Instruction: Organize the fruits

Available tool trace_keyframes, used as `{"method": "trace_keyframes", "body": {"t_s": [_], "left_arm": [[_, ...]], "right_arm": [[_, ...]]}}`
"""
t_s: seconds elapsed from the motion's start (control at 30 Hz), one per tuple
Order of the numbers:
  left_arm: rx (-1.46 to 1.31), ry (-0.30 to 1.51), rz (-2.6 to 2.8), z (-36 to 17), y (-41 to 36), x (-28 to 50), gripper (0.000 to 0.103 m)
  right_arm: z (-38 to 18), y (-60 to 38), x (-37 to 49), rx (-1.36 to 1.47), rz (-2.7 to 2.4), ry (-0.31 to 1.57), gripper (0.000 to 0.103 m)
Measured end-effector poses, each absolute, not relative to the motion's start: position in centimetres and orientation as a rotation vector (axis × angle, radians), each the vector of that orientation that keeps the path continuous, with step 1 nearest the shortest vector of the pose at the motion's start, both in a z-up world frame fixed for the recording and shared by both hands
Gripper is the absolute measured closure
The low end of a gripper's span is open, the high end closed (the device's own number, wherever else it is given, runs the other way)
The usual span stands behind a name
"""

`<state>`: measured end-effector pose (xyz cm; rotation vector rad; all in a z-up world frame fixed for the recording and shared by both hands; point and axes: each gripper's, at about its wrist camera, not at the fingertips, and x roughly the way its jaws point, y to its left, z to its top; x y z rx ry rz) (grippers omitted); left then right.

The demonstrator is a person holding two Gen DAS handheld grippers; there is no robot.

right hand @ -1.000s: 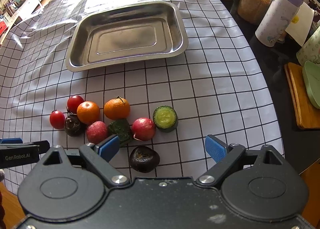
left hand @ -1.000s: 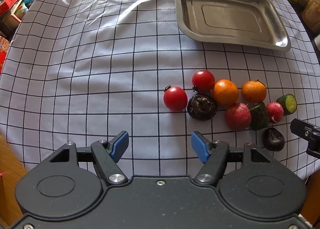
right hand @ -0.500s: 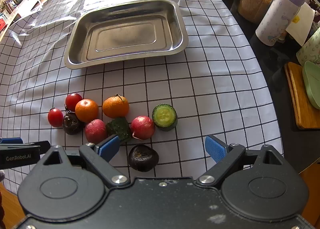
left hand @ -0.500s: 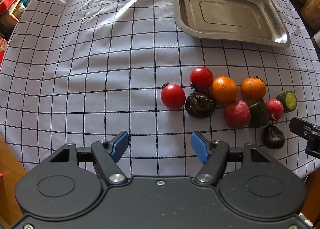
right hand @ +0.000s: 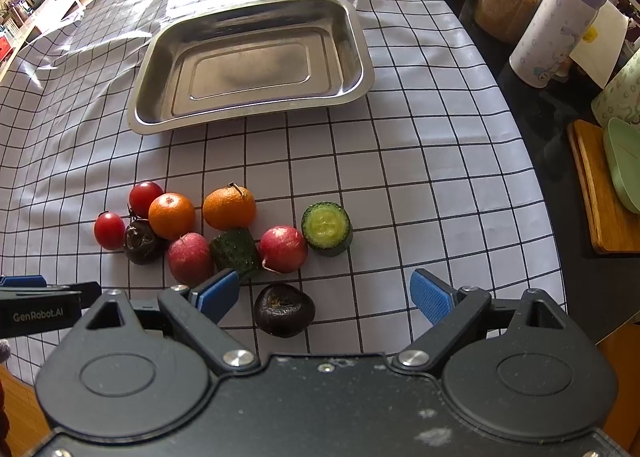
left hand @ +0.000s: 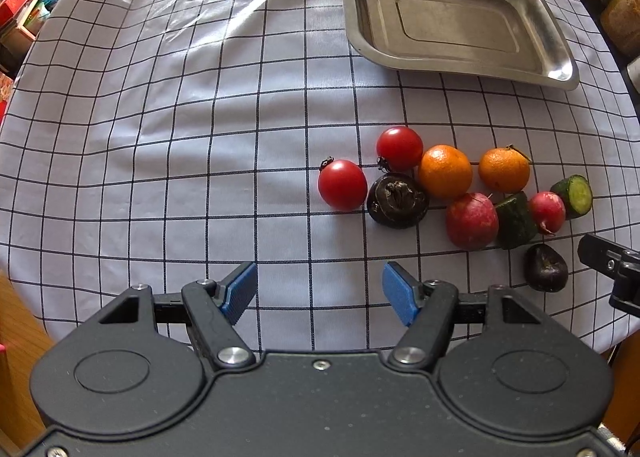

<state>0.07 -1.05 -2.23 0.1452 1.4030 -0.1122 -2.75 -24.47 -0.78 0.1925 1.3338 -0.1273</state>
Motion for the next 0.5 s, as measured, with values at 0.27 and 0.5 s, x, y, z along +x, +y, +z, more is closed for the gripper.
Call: {"method": "trace_keyframes", "body": {"t_s": [0.27, 0.5], "left_arm": [[0.145, 1.414, -0.125, -2.15, -1.17, 0.05, 0.033], [0.144, 1.418, -0.126, -2.22, -1.28, -0.02, 0.033]], "right_arm": [[-0.84, -24.52, -3.28, 0.188, -0.126, 1.34, 0.007], [-0.73, -24.58, -3.28, 0.188, -0.132, 1.344, 0.007]]}}
